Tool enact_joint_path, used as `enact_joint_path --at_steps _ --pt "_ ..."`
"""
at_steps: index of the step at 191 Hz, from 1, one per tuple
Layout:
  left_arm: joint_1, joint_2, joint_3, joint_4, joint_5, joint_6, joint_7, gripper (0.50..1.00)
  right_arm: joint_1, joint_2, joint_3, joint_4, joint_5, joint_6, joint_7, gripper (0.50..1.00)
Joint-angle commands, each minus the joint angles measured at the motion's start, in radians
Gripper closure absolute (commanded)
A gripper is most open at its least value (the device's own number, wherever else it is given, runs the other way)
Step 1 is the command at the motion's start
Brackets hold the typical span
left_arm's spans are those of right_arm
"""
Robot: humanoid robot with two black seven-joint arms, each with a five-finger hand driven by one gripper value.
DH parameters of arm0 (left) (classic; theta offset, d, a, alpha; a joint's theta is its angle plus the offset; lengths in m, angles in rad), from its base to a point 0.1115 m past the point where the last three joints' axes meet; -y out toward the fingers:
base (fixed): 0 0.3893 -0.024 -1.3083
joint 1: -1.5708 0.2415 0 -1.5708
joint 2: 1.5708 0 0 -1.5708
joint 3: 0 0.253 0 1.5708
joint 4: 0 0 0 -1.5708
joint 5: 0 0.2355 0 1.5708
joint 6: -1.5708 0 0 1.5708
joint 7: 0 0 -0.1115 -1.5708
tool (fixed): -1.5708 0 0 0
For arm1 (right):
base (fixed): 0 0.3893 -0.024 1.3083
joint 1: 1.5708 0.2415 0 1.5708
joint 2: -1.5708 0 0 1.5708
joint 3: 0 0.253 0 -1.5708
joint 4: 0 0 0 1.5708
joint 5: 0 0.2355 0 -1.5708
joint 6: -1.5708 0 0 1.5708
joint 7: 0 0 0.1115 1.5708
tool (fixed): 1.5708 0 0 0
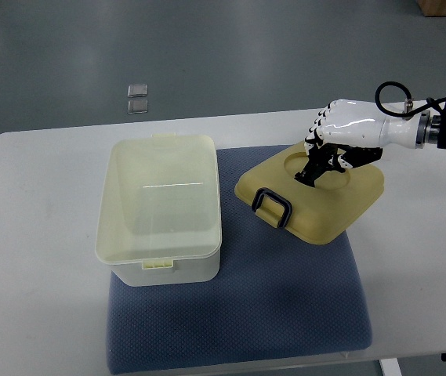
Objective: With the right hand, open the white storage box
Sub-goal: 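Lower the yellow lid onto the mat beside the box, then open the right hand and release the lid handle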
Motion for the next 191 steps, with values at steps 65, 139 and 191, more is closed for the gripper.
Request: enact_joint_path --at_steps 65,139,191 --pt "0.0 0.0 0.0 0.0 0.0 -0.001 0.0 0.5 -0.059 0.063 0.003 -0.005 0.017 -0.036 0.0 0.685" --pt "0.0 0.0 0.0 0.0 0.0 -0.001 0.0 0.5 -0.065 0.063 0.005 0.011 0.054 -0.045 0.0 0.574" --pt "0.0 0.0 0.0 0.0 0.0 0.0 0.0 0.5 0.023 -0.057 0.034 0.158 0.182 0.372 0.0 0.572"
